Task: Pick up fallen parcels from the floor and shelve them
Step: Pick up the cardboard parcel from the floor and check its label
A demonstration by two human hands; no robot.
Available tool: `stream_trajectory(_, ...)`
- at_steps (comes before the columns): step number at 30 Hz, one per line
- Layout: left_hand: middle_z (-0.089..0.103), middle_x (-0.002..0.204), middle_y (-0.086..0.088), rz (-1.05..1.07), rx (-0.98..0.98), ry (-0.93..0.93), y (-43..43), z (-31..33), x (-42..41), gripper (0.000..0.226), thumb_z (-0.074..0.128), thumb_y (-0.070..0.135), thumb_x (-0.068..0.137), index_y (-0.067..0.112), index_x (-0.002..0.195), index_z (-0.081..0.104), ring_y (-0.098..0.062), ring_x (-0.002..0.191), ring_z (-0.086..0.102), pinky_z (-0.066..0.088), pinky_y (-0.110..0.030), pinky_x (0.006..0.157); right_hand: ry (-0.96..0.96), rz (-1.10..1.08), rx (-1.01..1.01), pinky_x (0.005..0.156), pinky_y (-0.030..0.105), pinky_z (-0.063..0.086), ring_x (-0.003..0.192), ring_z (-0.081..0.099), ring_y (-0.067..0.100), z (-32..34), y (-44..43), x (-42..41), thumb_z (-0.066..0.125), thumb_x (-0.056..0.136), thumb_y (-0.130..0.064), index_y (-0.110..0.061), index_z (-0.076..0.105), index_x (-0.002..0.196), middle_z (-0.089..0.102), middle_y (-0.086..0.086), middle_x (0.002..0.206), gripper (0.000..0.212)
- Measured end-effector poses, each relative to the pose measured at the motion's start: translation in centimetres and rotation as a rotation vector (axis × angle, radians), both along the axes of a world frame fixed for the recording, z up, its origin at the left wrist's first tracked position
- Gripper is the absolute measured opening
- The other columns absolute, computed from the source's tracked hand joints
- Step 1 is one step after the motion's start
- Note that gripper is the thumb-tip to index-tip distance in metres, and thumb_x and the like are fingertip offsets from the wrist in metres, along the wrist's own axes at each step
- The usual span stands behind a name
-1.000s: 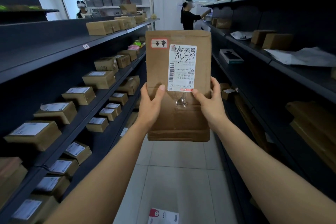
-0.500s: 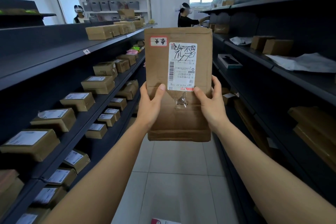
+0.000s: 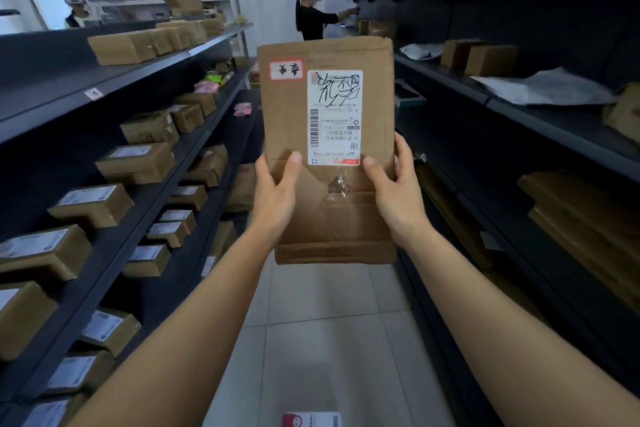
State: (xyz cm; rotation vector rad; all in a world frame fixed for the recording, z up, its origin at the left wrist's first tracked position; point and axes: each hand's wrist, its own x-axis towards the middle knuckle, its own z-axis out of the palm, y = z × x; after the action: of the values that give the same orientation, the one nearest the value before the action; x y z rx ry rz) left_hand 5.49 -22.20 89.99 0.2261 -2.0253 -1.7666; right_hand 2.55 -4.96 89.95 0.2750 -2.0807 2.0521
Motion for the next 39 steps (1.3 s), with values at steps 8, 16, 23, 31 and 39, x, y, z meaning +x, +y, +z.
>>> stream_trajectory(8,0.047,0.145,-0.005,0.042,0.032,0.049,6.0,-0.6,-5.2,0.066,0.049,0.045,0.096,0.020,0.150,0.022,-0.020,0.131,0.047,0.037,-0.044,0.111,0.042,0.004,0.021,0.109,0.037,0.041,0.128,0.050,0.009,-0.3,5.4,-5.3,0.059,0.094,-0.036,-0.039,0.028,0.149,0.049,-0.008,0.144,0.063)
stream_trajectory(16,0.055,0.130,0.003,0.118,0.062,0.121,10.3,-0.6,-10.8,0.056,0.051,0.039,0.096,0.022,0.145,0.030,-0.005,0.112,0.058,0.051,-0.022,0.090,0.067,0.090,0.025,0.081,0.015,0.038,0.115,0.050,-0.001,0.4,9.6,-13.1,0.054,0.097,-0.035,-0.040,0.026,0.150,0.047,-0.013,0.142,0.060)
stream_trajectory(23,0.056,0.120,0.009,0.229,0.048,0.086,7.5,-0.2,-12.4,0.056,0.051,0.042,0.096,0.024,0.145,0.030,0.004,0.098,0.060,0.048,-0.003,0.063,0.057,0.218,-0.046,0.092,0.028,0.047,0.121,0.050,0.010,0.0,6.1,-17.0,0.050,0.101,-0.031,-0.039,0.026,0.150,0.045,-0.005,0.149,0.056)
stream_trajectory(31,0.056,0.126,0.005,0.408,0.028,0.156,-2.6,2.4,-17.7,0.056,0.051,0.046,0.095,0.026,0.144,0.032,-0.003,0.106,0.059,0.050,-0.010,0.071,0.102,0.415,-0.108,0.094,0.034,0.050,0.117,0.055,0.008,2.8,-5.4,-24.3,0.050,0.101,-0.029,-0.041,0.026,0.149,0.050,-0.011,0.138,0.055)
stream_trajectory(39,0.048,0.111,0.026,0.446,0.055,0.187,-5.2,2.4,-20.0,0.064,0.052,0.051,0.093,0.031,0.147,0.023,0.025,0.084,0.052,0.042,0.002,0.063,0.119,0.417,-0.086,0.094,0.044,0.054,0.117,0.059,0.011,3.0,-8.4,-27.2,0.051,0.099,-0.033,-0.049,0.027,0.146,0.053,-0.012,0.140,0.055)
